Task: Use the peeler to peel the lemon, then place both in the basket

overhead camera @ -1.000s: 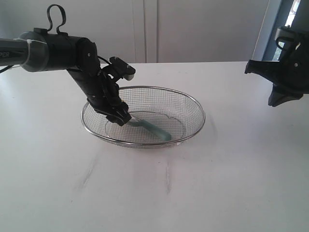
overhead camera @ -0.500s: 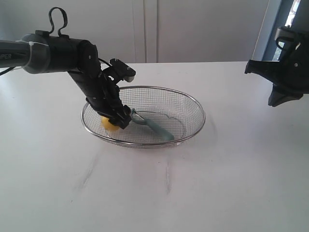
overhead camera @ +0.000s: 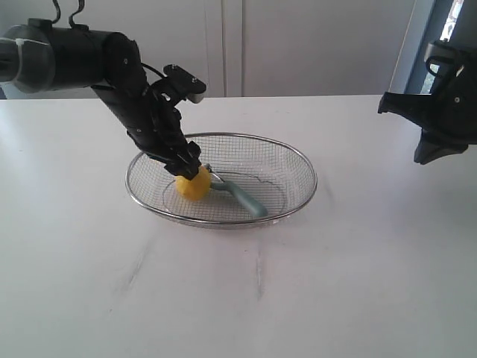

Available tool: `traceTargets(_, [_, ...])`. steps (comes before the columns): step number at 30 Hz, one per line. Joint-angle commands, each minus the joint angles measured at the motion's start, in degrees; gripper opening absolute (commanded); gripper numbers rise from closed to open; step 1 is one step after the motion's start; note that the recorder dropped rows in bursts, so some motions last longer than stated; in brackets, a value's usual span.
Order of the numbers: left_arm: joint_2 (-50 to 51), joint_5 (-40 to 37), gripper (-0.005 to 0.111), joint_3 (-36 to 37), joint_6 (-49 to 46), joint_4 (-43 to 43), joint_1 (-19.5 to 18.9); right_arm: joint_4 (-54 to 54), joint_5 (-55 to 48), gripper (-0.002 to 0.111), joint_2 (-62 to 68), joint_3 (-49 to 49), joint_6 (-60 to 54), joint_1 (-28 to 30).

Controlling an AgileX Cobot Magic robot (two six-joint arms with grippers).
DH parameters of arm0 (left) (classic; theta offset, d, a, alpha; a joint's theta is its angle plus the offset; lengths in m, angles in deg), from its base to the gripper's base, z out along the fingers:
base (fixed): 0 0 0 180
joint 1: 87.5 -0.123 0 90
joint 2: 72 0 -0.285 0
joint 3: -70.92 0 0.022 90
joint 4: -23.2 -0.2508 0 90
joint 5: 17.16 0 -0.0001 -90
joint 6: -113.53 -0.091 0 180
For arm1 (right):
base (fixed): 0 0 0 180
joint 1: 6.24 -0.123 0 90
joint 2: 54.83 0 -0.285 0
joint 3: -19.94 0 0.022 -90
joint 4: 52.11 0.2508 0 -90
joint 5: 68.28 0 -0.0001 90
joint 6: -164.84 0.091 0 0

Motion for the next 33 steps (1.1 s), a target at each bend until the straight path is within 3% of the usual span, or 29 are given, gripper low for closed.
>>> traceTargets(1, [-2.1,-3.8,0.072,-0.2,0.3,0.9,0.3,-0.3,0.4,0.0,-0.4,-0.1,0.3,0.3])
traceTargets(6, [-4.1,-5.9,0.038,-0.3,0.3,0.6,0.3,-0.3,0.4,0.0,-0.4,-0.1,0.3,0.3])
traceTargets(13, [-5.4,-7.7,0.0,-0.3,0.5,0.6,0.3,-0.3,0.4,0.0,-0.4,-0.1,0.3,0.3])
traceTargets(24, [-6.9,-13.8,0.0,-0.3,0.7,-2.1,0.1,-0.2,0.4,0.0,-0.4,-0.1,0.3,0.3])
traceTargets(33, [-7.0,-18.3,0.0,-0.3,9.2,-4.8,-2.6,-0.2,0.4,0.0,-0.4,-0.1,0.3,0.3])
